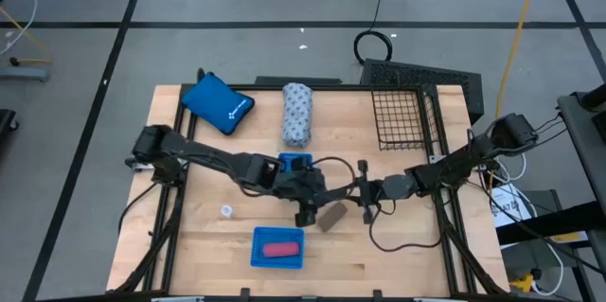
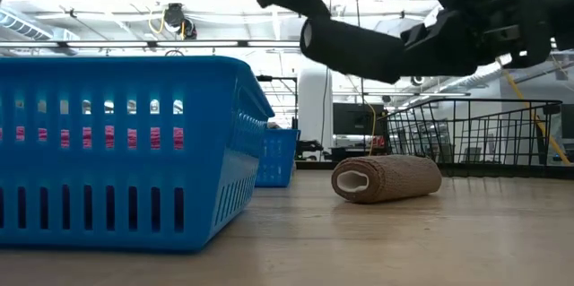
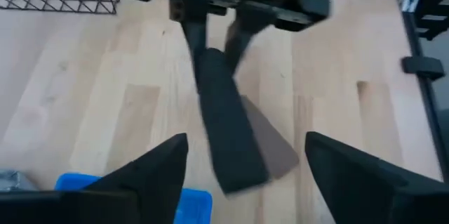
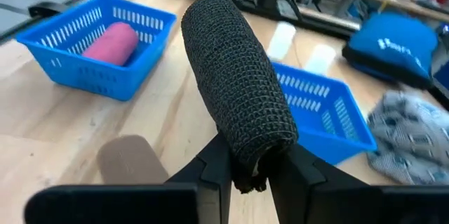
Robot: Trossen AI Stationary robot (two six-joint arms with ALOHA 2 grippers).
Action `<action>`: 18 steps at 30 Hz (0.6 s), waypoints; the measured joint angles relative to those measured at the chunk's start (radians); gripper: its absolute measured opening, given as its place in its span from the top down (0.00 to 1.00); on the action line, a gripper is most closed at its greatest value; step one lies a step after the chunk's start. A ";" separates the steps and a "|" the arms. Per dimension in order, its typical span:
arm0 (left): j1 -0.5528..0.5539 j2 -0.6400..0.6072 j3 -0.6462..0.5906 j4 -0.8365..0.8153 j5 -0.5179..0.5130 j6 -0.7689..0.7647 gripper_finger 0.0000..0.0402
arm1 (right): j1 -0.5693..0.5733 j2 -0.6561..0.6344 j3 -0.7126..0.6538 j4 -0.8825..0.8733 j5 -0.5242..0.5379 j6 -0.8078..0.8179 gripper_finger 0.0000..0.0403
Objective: Pick & place medical supplies in basket/bin
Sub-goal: Put the black bandage into the bottom blue basket
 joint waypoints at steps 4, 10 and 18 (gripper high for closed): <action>0.022 0.049 0.025 0.012 0.033 -0.003 0.21 | 0.001 0.009 0.000 0.028 0.000 -0.019 0.85; 0.051 0.090 0.034 0.016 0.052 -0.059 0.23 | 0.001 0.009 0.000 0.029 0.017 -0.019 0.85; 0.062 0.125 0.035 0.084 0.053 -0.078 0.28 | 0.001 0.009 0.000 0.020 0.016 -0.019 0.85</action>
